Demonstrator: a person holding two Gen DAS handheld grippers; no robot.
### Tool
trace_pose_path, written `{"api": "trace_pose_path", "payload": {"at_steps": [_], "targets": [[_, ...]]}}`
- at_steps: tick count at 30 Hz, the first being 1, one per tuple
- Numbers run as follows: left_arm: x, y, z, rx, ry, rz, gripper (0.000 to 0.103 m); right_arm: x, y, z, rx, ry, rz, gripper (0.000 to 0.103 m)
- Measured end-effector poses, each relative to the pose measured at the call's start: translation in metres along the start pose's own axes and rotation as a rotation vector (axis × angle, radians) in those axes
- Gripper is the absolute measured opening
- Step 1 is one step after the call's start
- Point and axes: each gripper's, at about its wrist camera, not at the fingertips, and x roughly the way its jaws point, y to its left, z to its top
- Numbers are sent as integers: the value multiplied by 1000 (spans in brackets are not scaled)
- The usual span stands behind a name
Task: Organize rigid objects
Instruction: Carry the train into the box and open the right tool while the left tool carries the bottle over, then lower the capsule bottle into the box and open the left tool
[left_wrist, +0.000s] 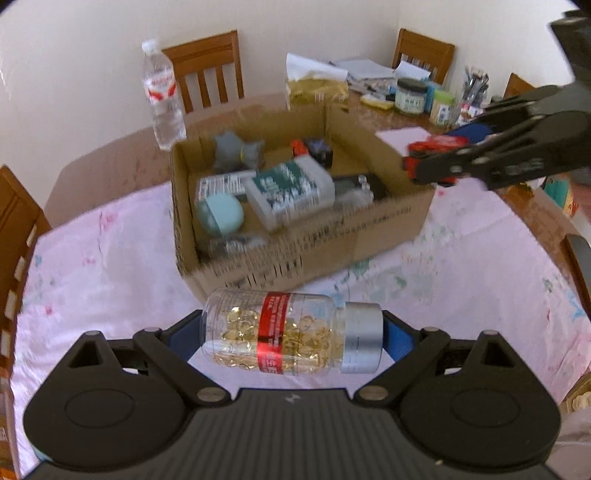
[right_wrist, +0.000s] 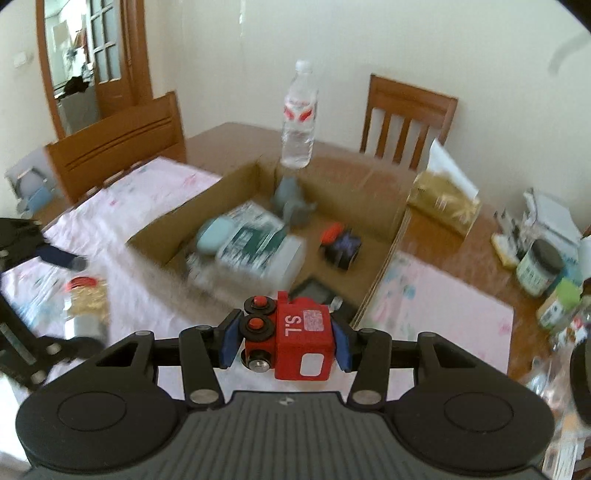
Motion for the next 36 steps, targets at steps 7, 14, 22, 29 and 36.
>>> {"api": "trace_pose_path", "payload": {"at_steps": [7, 14, 22, 29, 36], "targets": [[0, 12, 25, 7, -56, 16, 96, 45, -9, 8, 40, 61, -33, 54], [11, 23, 51, 28, -83, 33, 96, 41, -4, 2, 52, 38, -47, 98], [42, 32, 90, 33, -99, 29, 96, 12, -2, -3, 107, -6, -76, 103], [93, 44, 127, -2, -88, 47, 96, -10, 2, -11, 168, -17, -102, 103], [125, 48, 135, -17, -91, 98, 96, -25, 4, -13, 211, -30, -139, 103]]}}
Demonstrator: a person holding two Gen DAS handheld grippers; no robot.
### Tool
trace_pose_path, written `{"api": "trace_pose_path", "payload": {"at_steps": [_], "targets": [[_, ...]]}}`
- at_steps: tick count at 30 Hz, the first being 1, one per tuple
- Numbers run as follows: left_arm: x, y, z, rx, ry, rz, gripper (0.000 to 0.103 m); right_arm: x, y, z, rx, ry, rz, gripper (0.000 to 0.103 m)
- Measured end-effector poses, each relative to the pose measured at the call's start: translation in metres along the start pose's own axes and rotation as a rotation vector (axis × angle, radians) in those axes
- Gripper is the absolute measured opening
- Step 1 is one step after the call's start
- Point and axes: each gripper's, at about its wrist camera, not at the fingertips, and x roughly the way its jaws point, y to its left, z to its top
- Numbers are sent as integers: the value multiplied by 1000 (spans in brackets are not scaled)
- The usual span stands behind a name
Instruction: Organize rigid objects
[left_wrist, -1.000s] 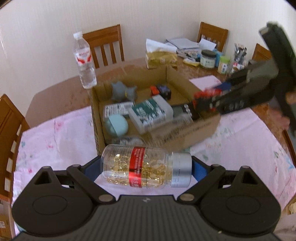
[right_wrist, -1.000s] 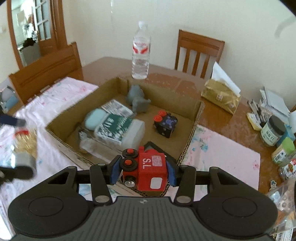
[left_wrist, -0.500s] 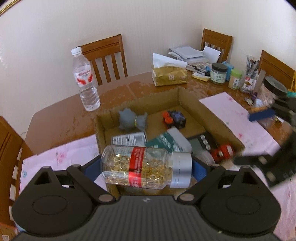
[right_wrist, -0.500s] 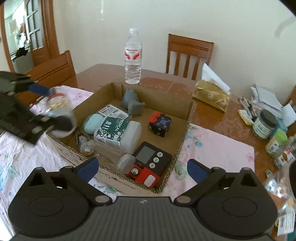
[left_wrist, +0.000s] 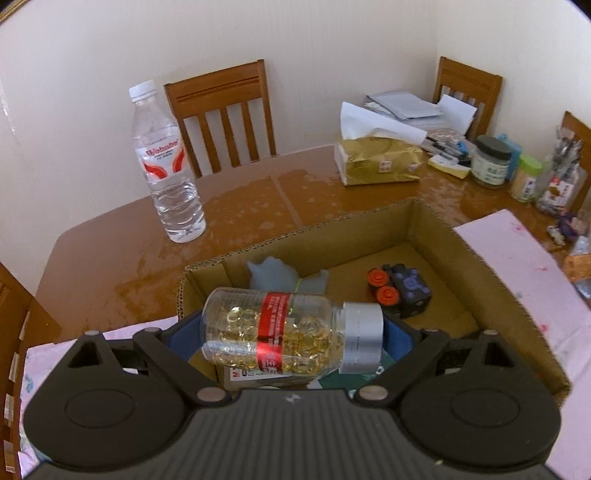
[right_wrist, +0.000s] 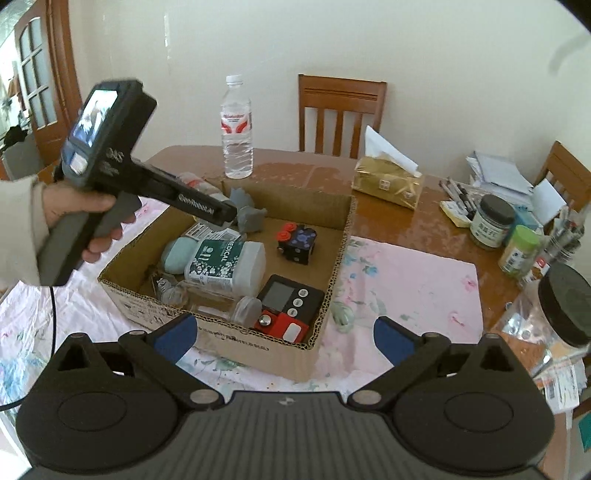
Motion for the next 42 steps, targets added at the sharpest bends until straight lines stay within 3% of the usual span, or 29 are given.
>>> {"api": "trace_pose_path", "payload": {"at_steps": [8, 16, 24, 29, 42], "targets": [[-20, 5, -9, -19, -43, -3, 98, -2, 6, 7, 13, -5, 3, 103], [-82, 1, -21, -24, -105, 32, 100, 0, 19, 21, 38, 23, -36, 103], [-139, -4, -45, -177, -1, 33, 100, 1, 22, 34, 161, 156, -155, 103], [-158, -6, -53, -227, 55, 81, 100, -8, 31, 40, 168, 151, -180, 103], [-177, -12, -55, -223, 48, 120, 100, -21, 41, 42, 182, 135, -175, 103]]}}
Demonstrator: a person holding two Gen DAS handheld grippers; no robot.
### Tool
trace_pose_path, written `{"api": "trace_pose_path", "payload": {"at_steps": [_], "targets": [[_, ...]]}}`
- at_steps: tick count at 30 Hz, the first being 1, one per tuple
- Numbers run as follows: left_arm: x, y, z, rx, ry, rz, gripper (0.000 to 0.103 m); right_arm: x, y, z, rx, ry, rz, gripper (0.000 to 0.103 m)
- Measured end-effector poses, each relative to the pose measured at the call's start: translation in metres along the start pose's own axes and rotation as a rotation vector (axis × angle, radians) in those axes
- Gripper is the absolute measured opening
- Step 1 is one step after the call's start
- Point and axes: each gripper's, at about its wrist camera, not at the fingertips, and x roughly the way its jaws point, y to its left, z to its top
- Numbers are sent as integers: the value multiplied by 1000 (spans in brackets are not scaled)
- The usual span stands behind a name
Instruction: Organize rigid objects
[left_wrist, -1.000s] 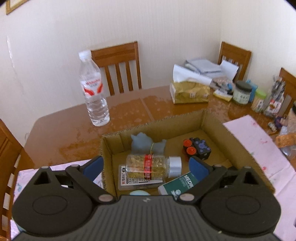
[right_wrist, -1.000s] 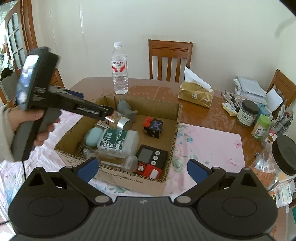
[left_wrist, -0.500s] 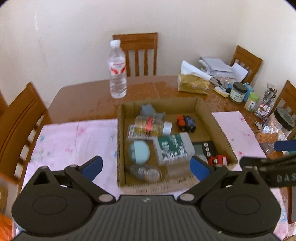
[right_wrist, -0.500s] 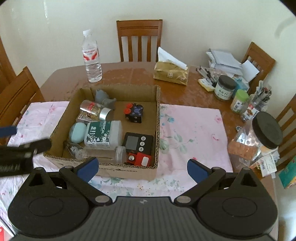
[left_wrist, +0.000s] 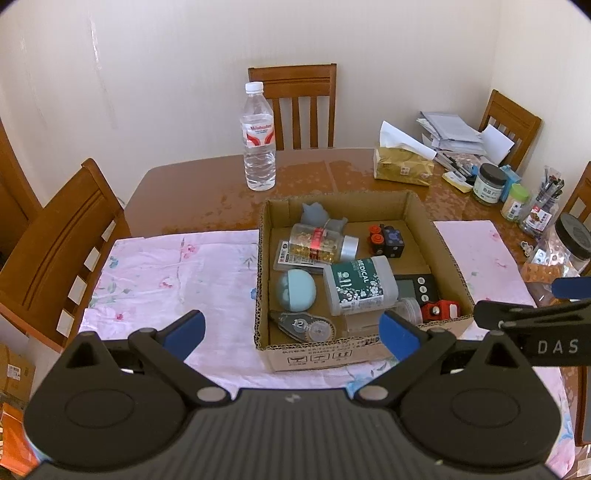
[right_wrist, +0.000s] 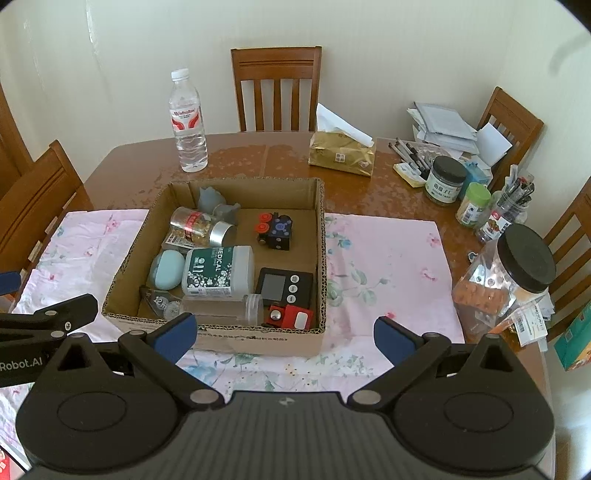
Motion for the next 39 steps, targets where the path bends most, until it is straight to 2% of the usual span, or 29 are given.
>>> {"api": "trace_pose_path", "payload": {"at_steps": [39], "targets": [[-8, -1, 2, 0, -6, 21, 100, -7, 2, 2, -9, -11, -14, 103]]}}
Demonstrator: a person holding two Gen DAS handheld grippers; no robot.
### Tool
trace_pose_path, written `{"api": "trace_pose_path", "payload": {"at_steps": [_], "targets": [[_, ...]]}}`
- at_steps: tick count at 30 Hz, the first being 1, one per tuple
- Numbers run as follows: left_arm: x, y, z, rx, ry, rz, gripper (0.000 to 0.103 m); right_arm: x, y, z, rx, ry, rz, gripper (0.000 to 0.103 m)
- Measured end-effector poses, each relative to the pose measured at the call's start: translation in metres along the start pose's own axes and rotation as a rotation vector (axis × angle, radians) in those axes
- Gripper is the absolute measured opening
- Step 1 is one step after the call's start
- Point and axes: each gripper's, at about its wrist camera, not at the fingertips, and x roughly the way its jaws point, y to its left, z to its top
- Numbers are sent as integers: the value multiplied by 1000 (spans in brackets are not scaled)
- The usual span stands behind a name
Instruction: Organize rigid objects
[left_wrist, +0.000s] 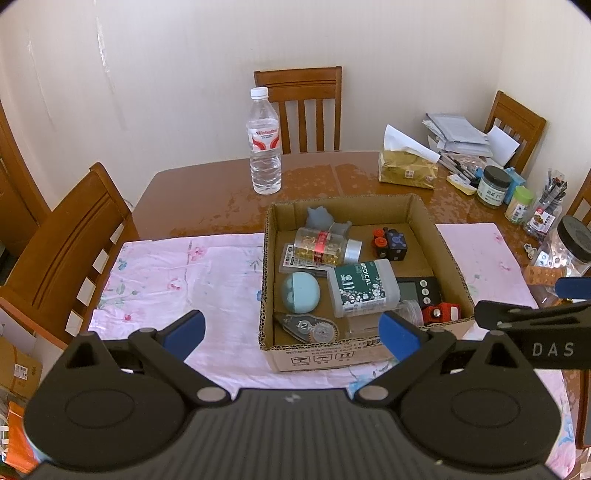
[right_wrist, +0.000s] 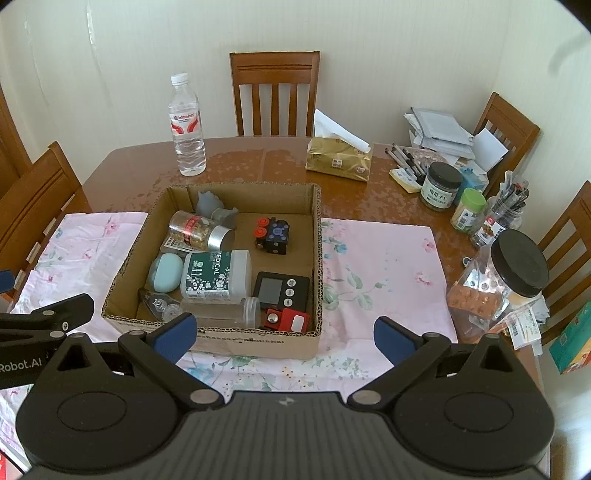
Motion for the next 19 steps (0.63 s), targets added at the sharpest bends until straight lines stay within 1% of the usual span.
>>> {"api": "trace_pose_path", "payload": {"at_steps": [19], "targets": [[-2, 0, -1, -2, 4, -4, 100, -2, 1, -2, -13, -5, -9, 103]]}}
